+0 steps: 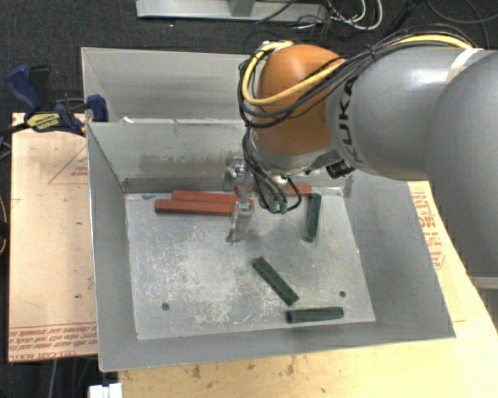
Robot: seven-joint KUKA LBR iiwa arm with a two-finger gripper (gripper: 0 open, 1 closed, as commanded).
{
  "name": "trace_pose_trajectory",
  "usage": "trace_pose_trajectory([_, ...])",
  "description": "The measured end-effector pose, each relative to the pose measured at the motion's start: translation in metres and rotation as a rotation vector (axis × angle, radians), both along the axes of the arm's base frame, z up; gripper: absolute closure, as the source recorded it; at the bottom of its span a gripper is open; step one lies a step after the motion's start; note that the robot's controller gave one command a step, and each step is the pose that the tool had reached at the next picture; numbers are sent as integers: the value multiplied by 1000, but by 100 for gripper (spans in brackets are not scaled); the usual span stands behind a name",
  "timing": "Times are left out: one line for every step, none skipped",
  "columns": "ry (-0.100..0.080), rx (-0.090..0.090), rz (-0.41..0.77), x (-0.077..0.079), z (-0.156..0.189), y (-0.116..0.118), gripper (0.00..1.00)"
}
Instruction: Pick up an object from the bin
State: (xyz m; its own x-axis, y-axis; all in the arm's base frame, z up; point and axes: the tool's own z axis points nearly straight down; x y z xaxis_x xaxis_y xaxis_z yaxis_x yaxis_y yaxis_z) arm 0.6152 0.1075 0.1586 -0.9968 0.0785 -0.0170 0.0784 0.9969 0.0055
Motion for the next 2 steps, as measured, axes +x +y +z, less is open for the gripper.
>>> trace_pose_trajectory([12, -4, 92, -2, -66, 6, 0])
trace_pose_trajectory([16, -3, 25, 10, -88, 23, 0])
